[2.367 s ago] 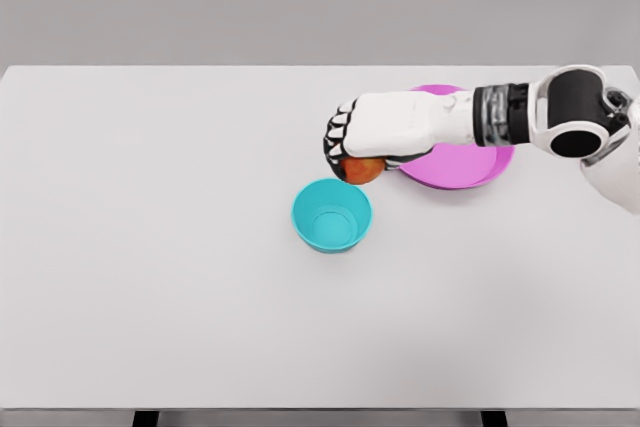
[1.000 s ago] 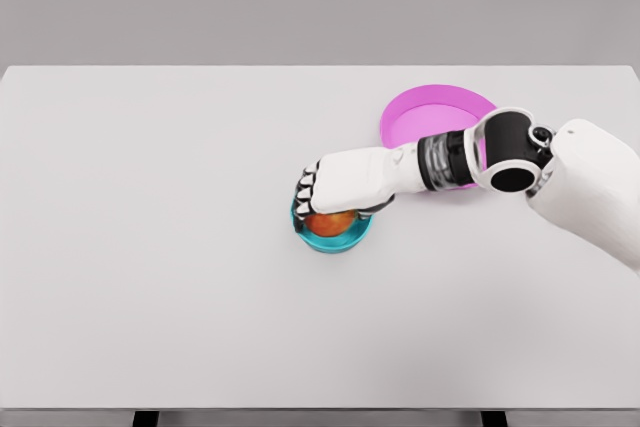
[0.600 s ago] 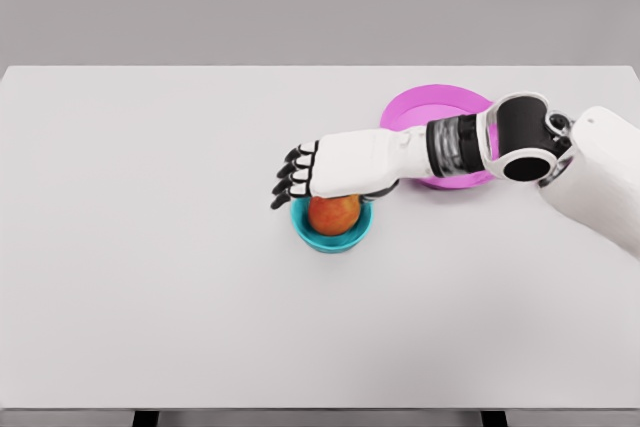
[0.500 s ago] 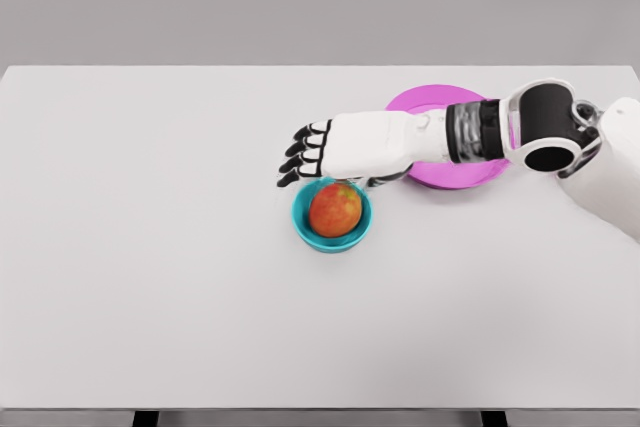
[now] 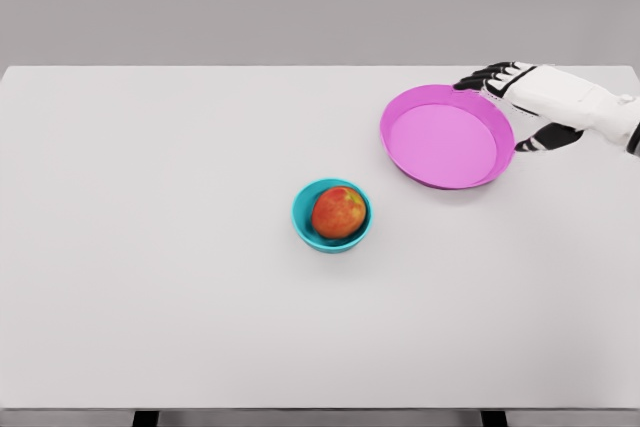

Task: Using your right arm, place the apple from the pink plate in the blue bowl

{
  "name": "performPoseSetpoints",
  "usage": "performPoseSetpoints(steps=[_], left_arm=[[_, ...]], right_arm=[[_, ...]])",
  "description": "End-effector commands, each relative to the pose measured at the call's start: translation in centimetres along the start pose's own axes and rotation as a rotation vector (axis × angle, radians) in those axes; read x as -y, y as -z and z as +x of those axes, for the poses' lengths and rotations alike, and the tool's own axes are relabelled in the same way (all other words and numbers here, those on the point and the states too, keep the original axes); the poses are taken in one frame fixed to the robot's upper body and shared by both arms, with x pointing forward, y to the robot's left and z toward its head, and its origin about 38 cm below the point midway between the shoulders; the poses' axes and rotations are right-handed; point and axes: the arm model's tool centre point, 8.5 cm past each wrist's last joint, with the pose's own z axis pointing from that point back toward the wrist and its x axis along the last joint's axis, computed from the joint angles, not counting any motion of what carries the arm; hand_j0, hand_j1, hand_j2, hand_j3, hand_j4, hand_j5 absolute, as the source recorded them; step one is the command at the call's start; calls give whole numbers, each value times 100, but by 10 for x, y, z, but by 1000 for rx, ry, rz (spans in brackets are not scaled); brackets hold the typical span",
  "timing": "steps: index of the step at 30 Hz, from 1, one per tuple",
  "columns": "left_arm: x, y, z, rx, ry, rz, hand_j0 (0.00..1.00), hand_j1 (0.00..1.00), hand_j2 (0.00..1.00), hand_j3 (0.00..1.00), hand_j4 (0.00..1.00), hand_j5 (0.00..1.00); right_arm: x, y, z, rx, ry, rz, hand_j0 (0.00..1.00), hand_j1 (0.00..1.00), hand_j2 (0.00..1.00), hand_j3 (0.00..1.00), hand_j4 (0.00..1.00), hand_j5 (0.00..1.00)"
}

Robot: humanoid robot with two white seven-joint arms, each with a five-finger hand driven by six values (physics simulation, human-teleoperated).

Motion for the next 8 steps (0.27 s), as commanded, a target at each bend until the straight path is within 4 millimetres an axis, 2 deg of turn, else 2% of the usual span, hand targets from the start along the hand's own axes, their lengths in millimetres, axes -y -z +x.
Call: performPoseSetpoints(steps=[1, 5, 8], left_arm=[[0, 0, 0, 1, 0, -1, 100, 100, 100, 100, 100, 100], [0, 0, 0, 0, 0, -1, 100, 100, 100, 100, 100, 100], [0, 0, 0, 1, 0, -1, 100, 100, 100, 100, 100, 100]], right_arm=[[14, -11, -12, -41, 40, -101, 100, 100, 100, 100, 100, 100], [-4, -17, -14, -57, 65, -70, 100, 100, 100, 100, 100, 100], [-5, -18, -16, -62, 67, -68, 100, 100, 100, 100, 100, 100]])
